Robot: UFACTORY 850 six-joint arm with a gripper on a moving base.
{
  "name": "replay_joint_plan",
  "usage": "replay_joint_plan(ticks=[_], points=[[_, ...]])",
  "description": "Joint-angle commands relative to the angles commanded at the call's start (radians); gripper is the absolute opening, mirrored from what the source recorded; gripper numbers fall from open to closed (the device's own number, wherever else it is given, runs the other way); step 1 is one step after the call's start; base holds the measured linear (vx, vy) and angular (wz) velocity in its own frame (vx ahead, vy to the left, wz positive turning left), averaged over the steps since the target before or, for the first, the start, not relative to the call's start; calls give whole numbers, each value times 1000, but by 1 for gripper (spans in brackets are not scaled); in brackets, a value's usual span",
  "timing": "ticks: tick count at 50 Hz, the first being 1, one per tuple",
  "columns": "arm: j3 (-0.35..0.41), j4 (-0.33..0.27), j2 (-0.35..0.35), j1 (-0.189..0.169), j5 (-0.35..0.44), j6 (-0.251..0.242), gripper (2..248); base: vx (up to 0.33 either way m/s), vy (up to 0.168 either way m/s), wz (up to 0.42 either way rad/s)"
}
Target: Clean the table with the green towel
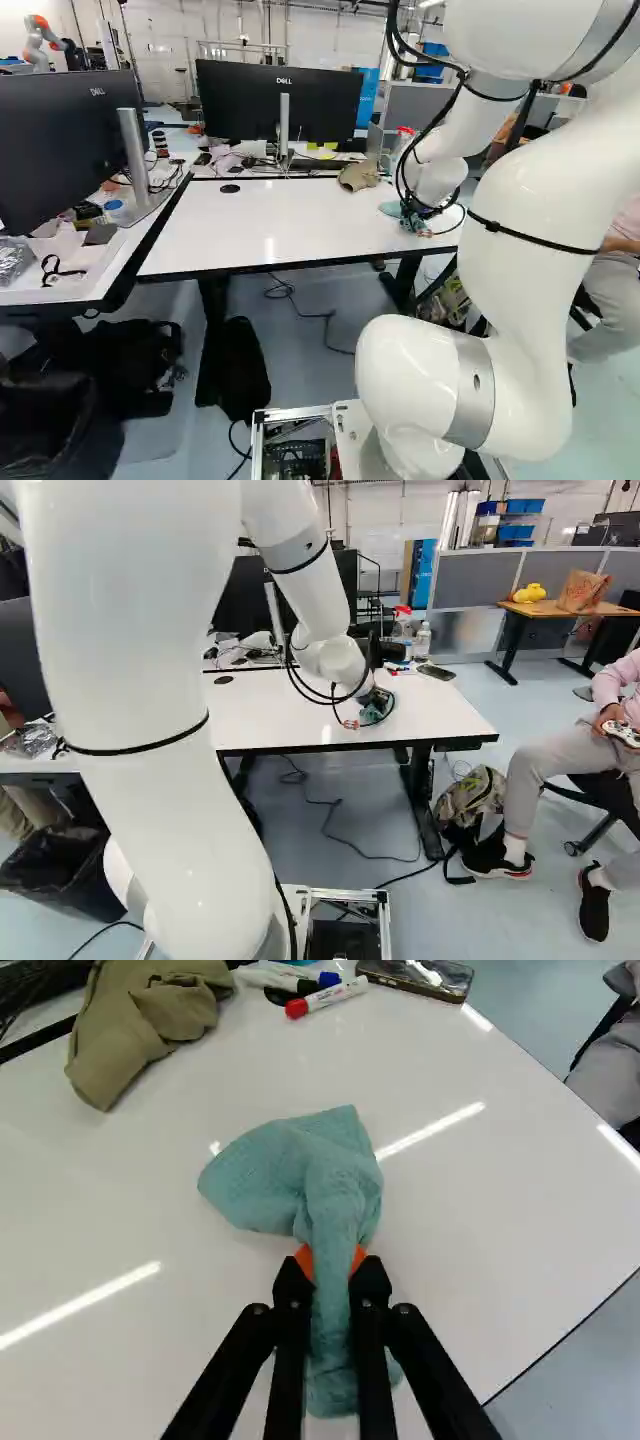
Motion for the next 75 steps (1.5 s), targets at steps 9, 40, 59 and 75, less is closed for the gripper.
replay_joint_plan(ticks=[9, 40, 59, 75], points=[[-42, 0, -35, -20, 0, 0, 50, 0, 0, 0], [-206, 0, -169, -62, 0, 0, 50, 0, 0, 0], [-307, 0, -247, -48, 0, 0, 50, 0, 0, 0], [-381, 0, -303, -24, 0, 0, 50, 0, 0, 0]])
